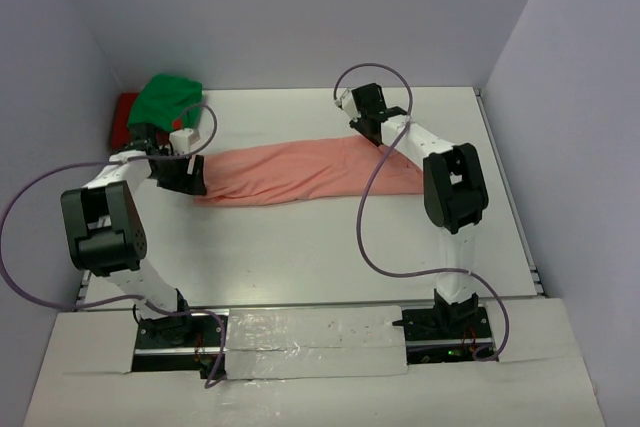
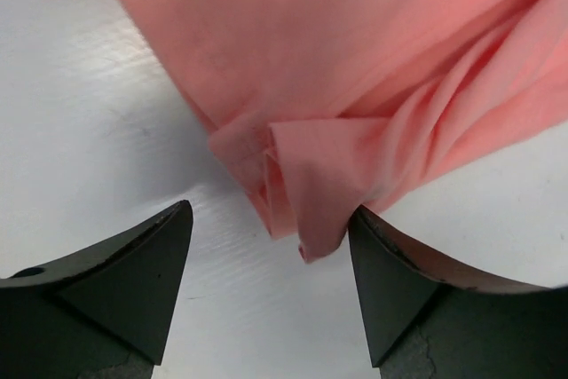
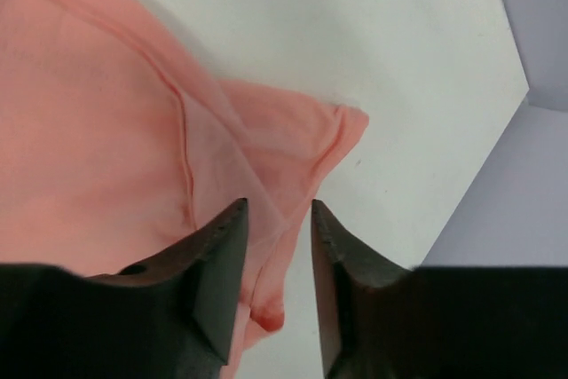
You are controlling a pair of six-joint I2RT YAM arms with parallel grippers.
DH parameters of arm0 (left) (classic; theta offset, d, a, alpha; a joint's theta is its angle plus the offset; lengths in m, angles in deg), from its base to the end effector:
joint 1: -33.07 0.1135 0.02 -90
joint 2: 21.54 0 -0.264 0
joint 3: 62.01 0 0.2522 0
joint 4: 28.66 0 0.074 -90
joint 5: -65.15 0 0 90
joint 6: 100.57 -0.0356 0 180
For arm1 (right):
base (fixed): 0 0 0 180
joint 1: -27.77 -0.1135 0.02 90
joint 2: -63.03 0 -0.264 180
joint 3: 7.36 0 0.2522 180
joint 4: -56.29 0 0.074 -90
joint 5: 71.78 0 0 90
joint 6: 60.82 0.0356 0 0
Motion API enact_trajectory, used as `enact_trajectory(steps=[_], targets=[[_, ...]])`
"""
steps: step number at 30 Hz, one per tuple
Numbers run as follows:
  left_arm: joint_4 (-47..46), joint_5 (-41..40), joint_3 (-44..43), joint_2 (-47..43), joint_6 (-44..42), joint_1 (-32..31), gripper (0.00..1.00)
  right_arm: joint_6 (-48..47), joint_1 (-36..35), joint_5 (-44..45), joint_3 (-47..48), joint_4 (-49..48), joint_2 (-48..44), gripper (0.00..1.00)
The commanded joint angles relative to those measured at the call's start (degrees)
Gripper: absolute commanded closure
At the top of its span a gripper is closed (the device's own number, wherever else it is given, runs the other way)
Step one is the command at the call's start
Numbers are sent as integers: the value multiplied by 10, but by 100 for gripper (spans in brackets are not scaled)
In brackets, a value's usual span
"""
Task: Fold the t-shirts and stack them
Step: Fold the tshirt
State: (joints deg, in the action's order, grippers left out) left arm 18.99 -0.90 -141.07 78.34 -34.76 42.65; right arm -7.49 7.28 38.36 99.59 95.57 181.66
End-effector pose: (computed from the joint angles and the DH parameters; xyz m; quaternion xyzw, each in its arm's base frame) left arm 0.3378 0.0424 0.1848 0.1606 0.9483 -0.1420 0.2340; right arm 0.4363 0.1499 0.2107 -0.3926 0.8429 -0.2095 0.3025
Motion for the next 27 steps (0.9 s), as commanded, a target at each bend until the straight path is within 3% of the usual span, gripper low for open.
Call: enact_trajectory(steps=[1,6,11,15,16,19,21,27], targets=[[-123,-16,15,-71,60,7,20,13,5,10,-7,-88,-16,57],[-302,-86,80,-165,148,6,20,34,5,22,-59,-131,-54,49],[-360,-159,110,-234,192,2,20,55,5,15,-118,-128,-115,49],[-255,-31,95,-264,126,-2,23,63,4,8,-158,-113,-165,48],[-178,1,77,-261,112,-2,27,75,5,9,-164,-112,-182,49],[-83,69,56,-247,68,-6,38,82,5,3,-186,-99,-211,48],[-40,60,68,-247,57,-8,44,88,5,1,-188,-82,-222,48],[-22,16,141,-270,28,-16,38,106,5,-19,-194,-52,-252,48]])
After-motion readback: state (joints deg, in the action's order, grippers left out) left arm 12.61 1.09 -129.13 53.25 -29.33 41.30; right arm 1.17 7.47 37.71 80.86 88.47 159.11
